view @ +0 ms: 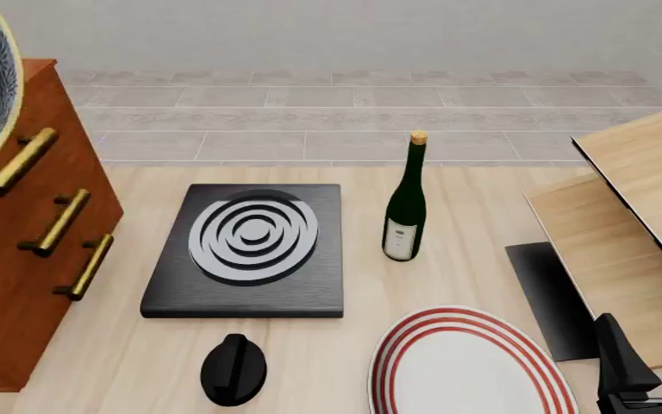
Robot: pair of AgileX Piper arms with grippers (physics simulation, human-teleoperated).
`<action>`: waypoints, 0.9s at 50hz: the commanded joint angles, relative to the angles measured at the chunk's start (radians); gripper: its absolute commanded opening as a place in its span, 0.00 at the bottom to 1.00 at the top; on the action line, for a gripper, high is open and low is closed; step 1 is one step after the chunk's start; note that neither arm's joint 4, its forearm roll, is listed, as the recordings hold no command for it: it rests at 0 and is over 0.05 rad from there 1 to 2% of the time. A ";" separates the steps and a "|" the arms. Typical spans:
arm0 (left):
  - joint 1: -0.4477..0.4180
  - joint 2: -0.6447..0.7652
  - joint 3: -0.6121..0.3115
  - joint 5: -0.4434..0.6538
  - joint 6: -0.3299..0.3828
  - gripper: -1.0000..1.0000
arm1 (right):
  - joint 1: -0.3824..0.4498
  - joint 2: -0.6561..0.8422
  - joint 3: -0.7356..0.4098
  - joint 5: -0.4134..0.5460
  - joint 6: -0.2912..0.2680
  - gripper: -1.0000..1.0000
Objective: Put the bowl on the top of the cabinet.
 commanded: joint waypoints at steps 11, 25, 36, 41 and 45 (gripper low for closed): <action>0.194 0.163 -0.028 -0.106 -0.127 0.00 | 0.000 0.000 0.000 0.000 0.000 1.00; 0.235 0.200 -0.043 -0.121 -0.194 0.00 | 0.000 0.000 0.000 0.000 0.000 1.00; 0.272 0.250 -0.030 -0.136 -0.257 0.00 | 0.000 0.000 0.000 0.000 0.000 1.00; 0.298 0.267 -0.022 -0.149 -0.322 0.00 | 0.000 0.000 0.000 0.000 0.000 1.00; 0.306 0.282 -0.022 -0.149 -0.356 0.00 | 0.000 0.000 0.000 0.000 0.000 1.00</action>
